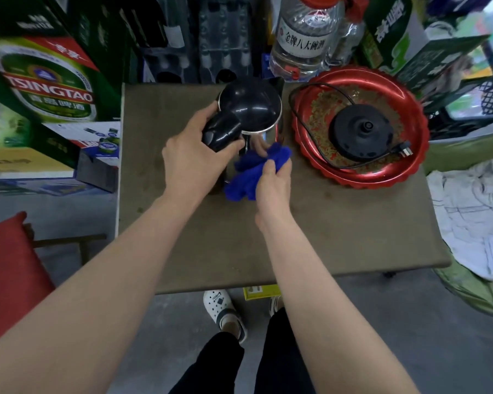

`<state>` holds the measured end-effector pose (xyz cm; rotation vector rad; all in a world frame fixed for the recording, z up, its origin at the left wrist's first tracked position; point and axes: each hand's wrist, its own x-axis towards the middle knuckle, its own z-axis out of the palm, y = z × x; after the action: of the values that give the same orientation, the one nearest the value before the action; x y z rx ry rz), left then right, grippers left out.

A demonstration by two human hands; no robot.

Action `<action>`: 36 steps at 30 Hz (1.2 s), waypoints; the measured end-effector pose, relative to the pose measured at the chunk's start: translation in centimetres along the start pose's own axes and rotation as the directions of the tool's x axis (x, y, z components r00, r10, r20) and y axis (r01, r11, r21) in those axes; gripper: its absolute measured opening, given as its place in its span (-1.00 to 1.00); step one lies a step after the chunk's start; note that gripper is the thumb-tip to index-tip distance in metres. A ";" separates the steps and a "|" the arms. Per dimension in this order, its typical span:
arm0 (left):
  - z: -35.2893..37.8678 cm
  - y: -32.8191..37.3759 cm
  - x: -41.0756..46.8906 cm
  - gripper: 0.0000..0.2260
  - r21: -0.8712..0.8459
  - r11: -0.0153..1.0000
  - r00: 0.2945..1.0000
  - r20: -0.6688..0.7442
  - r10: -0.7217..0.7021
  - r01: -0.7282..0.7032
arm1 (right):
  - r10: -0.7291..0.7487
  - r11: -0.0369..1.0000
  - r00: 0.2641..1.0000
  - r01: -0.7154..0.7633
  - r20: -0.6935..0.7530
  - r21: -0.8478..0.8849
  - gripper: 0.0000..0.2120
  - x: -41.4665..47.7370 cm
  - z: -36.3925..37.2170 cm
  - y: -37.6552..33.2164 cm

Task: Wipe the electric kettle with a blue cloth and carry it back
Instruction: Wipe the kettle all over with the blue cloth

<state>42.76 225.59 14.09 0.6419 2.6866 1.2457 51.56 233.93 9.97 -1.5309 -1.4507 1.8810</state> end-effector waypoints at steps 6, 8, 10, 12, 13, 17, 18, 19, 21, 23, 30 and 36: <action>0.8 0.3 -0.1 -0.37 -0.135 0.990 0.999 0.018 -0.031 0.033 | -0.407 0.911 0.914 0.405 -0.008 -0.080 -0.58 2.4 -0.5 -5.1; 0.6 0.1 -0.3 -0.36 -0.157 0.987 0.998 0.050 -0.026 0.034 | -0.291 0.953 0.956 0.288 -0.019 -0.094 -0.59 4.2 -1.1 -4.3; 0.0 -0.3 -0.5 -0.34 -0.136 0.991 0.994 0.108 0.003 0.012 | -0.101 0.991 0.995 0.099 -0.023 -0.088 -0.58 4.8 -1.6 -1.7; -0.5 -0.7 -0.7 -0.30 -0.094 0.995 0.986 0.158 0.051 -0.036 | 0.045 0.997 0.999 -0.045 0.001 -0.059 -0.55 3.6 -1.1 1.4; -0.6 -0.8 -0.7 -0.28 -0.072 0.996 0.982 0.177 0.062 -0.050 | 0.101 0.995 0.994 -0.100 0.035 -0.015 -0.53 2.6 -0.6 2.9; -0.9 -0.6 -0.4 -0.25 -0.033 0.999 0.979 0.201 0.031 -0.025 | 0.214 0.947 0.970 -0.235 0.116 0.220 -0.54 -0.2 1.8 3.7; -0.9 -0.5 -0.4 -0.24 -0.025 0.999 0.978 0.206 0.027 -0.022 | 0.191 0.949 0.978 -0.205 0.081 0.238 -0.52 -0.2 1.9 3.1; -0.9 -0.4 -0.5 -0.23 -0.016 1.000 0.977 0.214 0.020 -0.017 | 0.140 0.966 0.989 -0.145 0.037 0.215 -0.48 -0.2 1.7 2.5; -0.8 -0.3 -0.7 -0.21 -0.019 1.000 0.973 0.229 -0.015 0.020 | -0.014 0.997 0.999 0.016 -0.030 0.075 -0.39 -0.2 0.8 1.7; -0.6 -0.2 -1.0 -0.18 -0.041 0.998 0.971 0.233 -0.044 0.055 | -0.160 0.985 0.987 0.158 -0.024 -0.070 -0.36 0.0 -0.5 1.2; 0.4 -2.3 -4.4 -0.54 0.022 0.994 0.989 0.101 -0.113 0.111 | -0.159 0.650 0.937 0.337 0.312 -0.681 -0.38 0.9 -5.9 2.0; 0.5 -1.9 -3.5 -0.66 -0.070 0.987 0.989 0.051 -0.140 0.144 | -0.127 0.751 0.945 0.290 0.301 -0.593 -0.40 4.8 -7.4 -4.7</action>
<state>45.45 223.38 12.10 0.4549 2.5850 1.2698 54.55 243.23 11.96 -1.3116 -2.4499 1.5534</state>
